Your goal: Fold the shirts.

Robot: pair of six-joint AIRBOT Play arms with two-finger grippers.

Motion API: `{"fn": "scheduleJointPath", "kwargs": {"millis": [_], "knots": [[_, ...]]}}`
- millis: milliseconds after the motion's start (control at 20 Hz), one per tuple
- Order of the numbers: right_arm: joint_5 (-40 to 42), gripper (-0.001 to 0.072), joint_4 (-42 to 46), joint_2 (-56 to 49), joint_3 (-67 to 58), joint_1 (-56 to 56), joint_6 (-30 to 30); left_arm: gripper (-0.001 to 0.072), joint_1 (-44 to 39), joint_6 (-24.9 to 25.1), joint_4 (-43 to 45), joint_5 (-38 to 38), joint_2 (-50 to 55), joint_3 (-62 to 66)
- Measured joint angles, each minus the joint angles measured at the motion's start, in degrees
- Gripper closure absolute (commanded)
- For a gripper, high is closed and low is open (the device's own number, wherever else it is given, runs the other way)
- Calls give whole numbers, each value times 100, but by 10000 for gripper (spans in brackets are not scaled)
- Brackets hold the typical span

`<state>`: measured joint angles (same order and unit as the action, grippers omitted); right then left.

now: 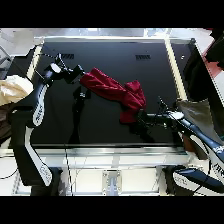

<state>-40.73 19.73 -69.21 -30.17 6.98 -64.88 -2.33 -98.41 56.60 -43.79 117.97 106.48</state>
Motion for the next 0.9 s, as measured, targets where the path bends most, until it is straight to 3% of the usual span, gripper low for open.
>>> {"fn": "scheduleJointPath", "kwargs": {"millis": [350,500,550,650,900], "knots": [[66,302,-42,85,-286,37,11,82,-13,101,-11,7,247,175],[68,302,17,179,-564,39,11,209,-87,111,-76,-2,302,190],[70,302,79,214,-664,39,11,318,-116,116,-105,-15,315,192],[72,302,221,262,-844,39,9,691,-160,129,-164,-26,330,197],[63,303,640,321,-1095,31,-33,699,-173,262,-345,-94,299,247]]}}
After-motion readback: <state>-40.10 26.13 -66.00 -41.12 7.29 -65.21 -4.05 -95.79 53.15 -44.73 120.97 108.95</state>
